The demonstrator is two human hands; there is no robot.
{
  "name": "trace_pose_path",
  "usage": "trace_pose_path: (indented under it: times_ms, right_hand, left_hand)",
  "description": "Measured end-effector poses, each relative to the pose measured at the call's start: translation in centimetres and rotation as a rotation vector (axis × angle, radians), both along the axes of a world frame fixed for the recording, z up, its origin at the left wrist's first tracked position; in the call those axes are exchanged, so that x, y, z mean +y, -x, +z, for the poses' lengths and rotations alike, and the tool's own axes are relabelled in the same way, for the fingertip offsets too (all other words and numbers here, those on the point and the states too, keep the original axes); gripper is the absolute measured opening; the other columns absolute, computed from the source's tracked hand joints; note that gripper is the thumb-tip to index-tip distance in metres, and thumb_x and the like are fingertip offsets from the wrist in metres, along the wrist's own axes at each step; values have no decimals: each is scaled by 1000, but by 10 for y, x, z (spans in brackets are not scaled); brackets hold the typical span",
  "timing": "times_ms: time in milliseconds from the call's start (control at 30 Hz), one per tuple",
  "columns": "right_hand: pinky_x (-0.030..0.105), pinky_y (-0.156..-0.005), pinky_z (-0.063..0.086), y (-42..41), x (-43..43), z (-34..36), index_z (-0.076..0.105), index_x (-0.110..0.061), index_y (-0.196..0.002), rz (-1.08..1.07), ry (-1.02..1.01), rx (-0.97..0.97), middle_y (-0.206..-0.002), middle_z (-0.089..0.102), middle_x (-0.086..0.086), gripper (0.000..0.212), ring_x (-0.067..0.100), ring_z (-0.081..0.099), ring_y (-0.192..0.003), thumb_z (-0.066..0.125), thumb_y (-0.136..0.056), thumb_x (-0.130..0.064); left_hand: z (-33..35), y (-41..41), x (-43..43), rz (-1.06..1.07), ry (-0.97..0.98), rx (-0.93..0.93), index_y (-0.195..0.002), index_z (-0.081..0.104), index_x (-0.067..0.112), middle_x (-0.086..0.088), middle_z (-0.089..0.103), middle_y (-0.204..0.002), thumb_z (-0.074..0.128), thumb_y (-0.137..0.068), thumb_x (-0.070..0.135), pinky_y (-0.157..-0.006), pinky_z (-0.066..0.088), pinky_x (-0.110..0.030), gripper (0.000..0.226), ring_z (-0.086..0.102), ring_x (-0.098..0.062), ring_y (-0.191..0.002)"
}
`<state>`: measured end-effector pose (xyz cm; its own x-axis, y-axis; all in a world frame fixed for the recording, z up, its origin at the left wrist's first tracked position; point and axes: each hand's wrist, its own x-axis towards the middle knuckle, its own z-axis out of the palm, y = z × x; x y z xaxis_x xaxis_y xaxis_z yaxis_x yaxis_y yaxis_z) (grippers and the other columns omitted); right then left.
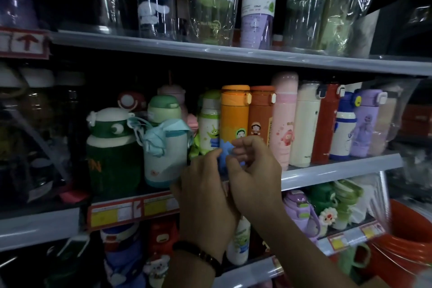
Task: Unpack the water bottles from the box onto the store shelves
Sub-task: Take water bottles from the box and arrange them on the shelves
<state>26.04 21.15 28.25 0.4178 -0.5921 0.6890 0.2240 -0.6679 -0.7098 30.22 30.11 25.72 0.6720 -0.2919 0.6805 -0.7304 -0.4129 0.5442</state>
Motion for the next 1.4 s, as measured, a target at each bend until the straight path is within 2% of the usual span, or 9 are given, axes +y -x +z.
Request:
trace_pose_path:
  times_ms: [167, 333, 467, 600, 700, 800, 1000, 1167, 1400]
  right_hand:
    - [20, -75, 56, -22, 20, 15, 65, -21, -107, 247, -95, 59, -95, 68, -5, 20, 4, 66, -84, 71, -92, -8]
    - [31, -91, 58, -44, 28, 20, 58, -23, -120, 365, -224, 150, -111, 65, -11, 33, 5, 65, -101, 72, -93, -10]
    - [9, -70, 50, -58, 27, 23, 54, -29, -124, 388, -282, 151, -106, 56, -21, 36, -6, 57, -91, 63, -99, -5]
    - [29, -91, 56, -67, 32, 26, 56, -26, -137, 428, -330, 165, -126, 63, -6, 37, 14, 63, -112, 56, -102, -14]
    - [19, -86, 51, -69, 38, 29, 50, -34, -127, 481, -298, 194, -111, 58, -24, 29, -3, 59, -102, 54, -106, -16]
    - [32, -94, 52, -69, 39, 34, 47, -30, -133, 474, -288, 225, -107, 54, -22, 30, 3, 58, -102, 52, -107, -15]
    - [45, -102, 53, -71, 43, 40, 47, -23, -136, 468, -336, 249, -117, 60, -3, 34, 21, 61, -113, 56, -104, -17]
    - [49, -110, 49, -72, 43, 36, 51, -27, -145, 403, -257, 253, -138, 57, 1, 46, 23, 57, -125, 60, -100, -33]
    - [46, -97, 56, -72, 43, 33, 62, -20, -119, 226, -147, 272, -122, 60, 8, 60, 23, 62, -107, 62, -75, -61]
  left_hand:
    - [10, 3, 38, 134, 141, -54, -121, 52, 35, 2, 48, -122, 81, -75, 24, -90, 50, -53, 56, 54, -32, -114]
    - [-2, -1, 62, 164, 188, -62, -134, 50, 24, -6, 41, -135, 85, -78, 17, -96, 52, -58, 66, 50, -38, -121]
    - [-5, -8, 69, 149, 139, -45, -150, 43, 22, -3, 34, -148, 81, -85, 22, -104, 52, -54, 75, 47, -37, -132]
    - [-9, -14, 70, 107, 98, 4, -159, 27, 31, 2, 25, -156, 76, -88, 28, -110, 49, -50, 87, 41, -31, -140]
    - [-12, -15, 69, 39, 106, 61, -162, 11, 39, 9, 18, -161, 75, -91, 29, -114, 45, -37, 96, 39, -25, -146]
    - [-13, -15, 68, -48, 144, 120, -162, 3, 40, 10, 17, -167, 74, -94, 29, -111, 38, -24, 99, 36, -17, -149]
    - [-12, -18, 72, -65, 126, 130, -159, -3, 46, 12, 20, -168, 74, -94, 27, -119, 41, -37, 103, 33, -15, -151]
    - [-6, -17, 77, -98, 133, 181, -161, -3, 42, 11, 28, -165, 73, -96, 29, -114, 45, -29, 101, 41, -13, -146]
    - [0, -27, 83, -165, 163, 250, -160, 1, 45, 16, 45, -156, 75, -94, 27, -97, 48, -12, 101, 53, -4, -134]
